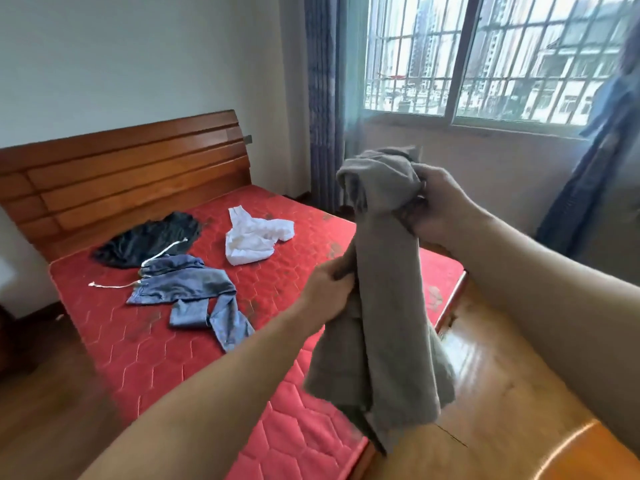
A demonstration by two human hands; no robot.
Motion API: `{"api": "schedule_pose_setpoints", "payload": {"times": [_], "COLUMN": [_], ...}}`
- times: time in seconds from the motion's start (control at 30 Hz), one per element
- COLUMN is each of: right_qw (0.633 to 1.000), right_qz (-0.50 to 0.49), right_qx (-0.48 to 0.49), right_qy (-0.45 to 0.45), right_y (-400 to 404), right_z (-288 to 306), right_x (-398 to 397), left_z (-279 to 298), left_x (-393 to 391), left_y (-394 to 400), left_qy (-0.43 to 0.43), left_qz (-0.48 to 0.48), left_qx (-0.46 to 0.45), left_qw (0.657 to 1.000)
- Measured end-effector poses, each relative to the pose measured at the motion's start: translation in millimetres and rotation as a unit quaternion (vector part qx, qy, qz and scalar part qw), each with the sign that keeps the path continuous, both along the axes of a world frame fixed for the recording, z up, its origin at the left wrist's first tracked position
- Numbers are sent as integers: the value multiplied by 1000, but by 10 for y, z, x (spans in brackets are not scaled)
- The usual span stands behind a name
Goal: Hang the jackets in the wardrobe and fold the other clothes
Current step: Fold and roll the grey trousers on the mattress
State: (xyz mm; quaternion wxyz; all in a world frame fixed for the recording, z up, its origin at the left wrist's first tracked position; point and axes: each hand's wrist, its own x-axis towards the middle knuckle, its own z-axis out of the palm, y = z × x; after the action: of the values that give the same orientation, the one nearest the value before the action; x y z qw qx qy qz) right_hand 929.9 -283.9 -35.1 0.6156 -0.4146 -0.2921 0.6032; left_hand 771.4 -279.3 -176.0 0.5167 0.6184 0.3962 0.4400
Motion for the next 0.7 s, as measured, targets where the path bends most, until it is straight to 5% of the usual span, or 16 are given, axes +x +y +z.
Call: {"api": "schedule_pose_setpoints", "payload": {"times": [0.1, 0.2, 0.3, 0.4, 0.7], "right_qw": [991, 941, 899, 918, 969], "right_qz": [-2, 72, 93, 130, 1], "right_qx": [-37, -74, -116, -126, -92], "right_qy": [-130, -321, -412, -352, -228], "right_y": [-334, -707, -1040, -1040, -293], "right_z": [-324, -753, -912, -823, -328], "right_x": [30, -228, -623, -928, -2477], "left_z": [186, 337, 428, 447, 434], "left_x": [-162, -342, -609, -996, -2611], "left_y": [-180, -259, -207, -206, 35], "left_qy": [-3, -98, -98, -84, -189], "left_qz": [23, 31, 84, 61, -132], "left_qx": [-10, -87, -117, -160, -262], "left_qw": [1000, 991, 985, 982, 937]}}
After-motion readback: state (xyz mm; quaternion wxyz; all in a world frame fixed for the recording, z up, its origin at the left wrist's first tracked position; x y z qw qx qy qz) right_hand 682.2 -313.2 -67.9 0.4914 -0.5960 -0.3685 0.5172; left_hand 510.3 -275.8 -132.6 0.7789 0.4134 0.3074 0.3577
